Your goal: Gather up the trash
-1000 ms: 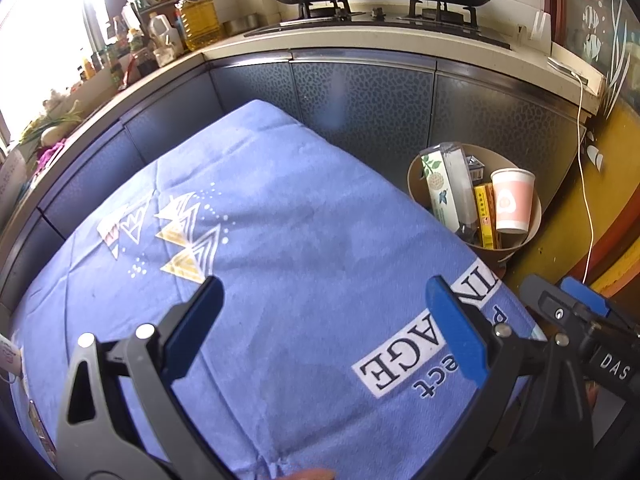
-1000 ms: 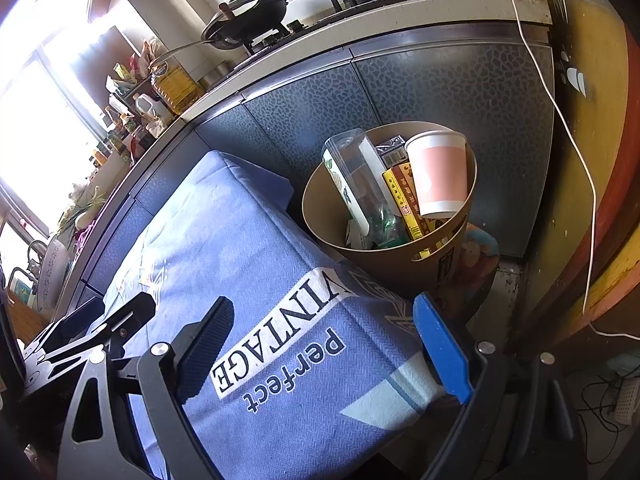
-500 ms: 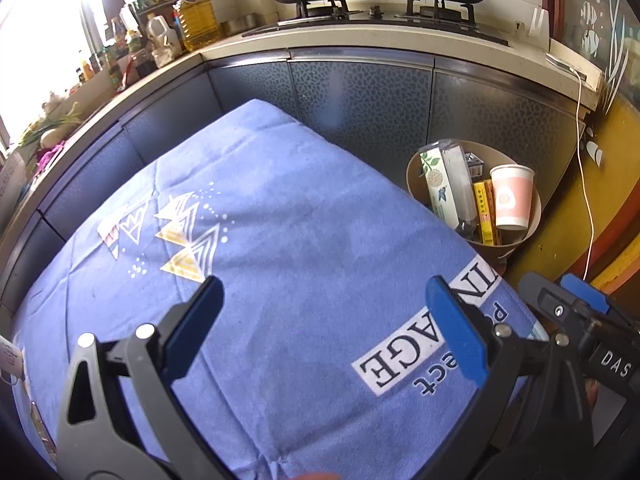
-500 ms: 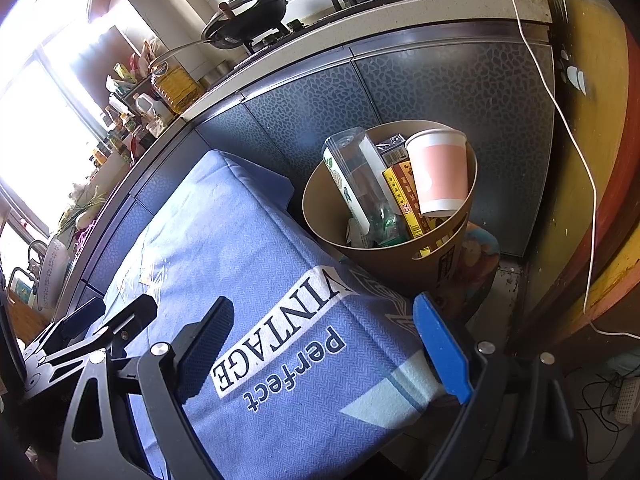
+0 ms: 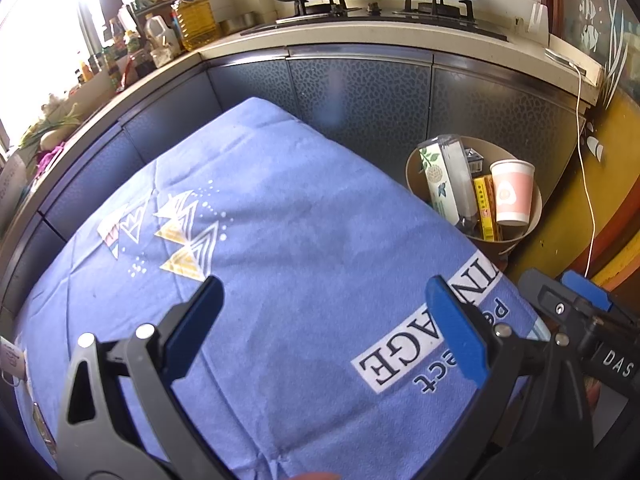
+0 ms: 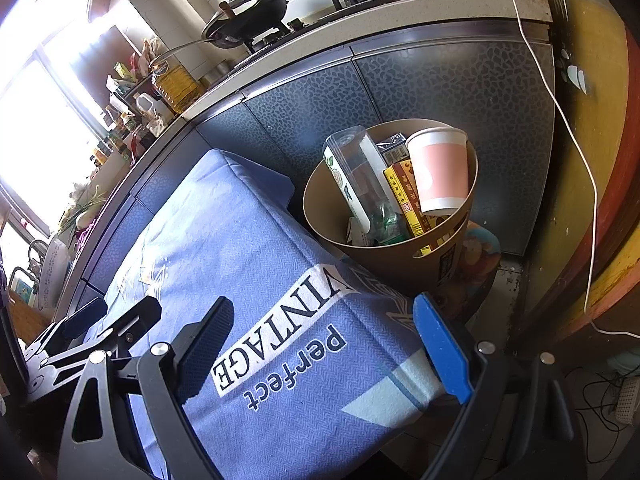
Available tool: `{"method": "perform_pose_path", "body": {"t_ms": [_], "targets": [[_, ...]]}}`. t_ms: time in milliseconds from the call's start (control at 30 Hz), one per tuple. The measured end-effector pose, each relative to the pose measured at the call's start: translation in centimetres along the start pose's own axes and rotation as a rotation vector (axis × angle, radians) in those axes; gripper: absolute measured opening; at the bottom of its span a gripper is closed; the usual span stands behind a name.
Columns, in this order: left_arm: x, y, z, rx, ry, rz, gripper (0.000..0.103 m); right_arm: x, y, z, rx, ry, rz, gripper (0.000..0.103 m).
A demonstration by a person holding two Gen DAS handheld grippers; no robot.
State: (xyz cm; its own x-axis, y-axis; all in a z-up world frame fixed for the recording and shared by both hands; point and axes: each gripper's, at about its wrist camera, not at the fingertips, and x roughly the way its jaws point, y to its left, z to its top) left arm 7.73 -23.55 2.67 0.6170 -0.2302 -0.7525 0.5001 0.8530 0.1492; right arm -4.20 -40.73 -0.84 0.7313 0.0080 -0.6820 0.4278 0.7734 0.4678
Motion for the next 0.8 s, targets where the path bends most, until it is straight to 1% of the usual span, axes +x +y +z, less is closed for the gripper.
{"method": "perform_pose_path", "body": {"t_ms": [800], "targets": [[0.27, -0.37, -0.37, 0.036, 0.021, -0.005, 0.097, 0.27, -0.41, -0.33, 0.01, 0.007, 0.003, 0.089]]}}
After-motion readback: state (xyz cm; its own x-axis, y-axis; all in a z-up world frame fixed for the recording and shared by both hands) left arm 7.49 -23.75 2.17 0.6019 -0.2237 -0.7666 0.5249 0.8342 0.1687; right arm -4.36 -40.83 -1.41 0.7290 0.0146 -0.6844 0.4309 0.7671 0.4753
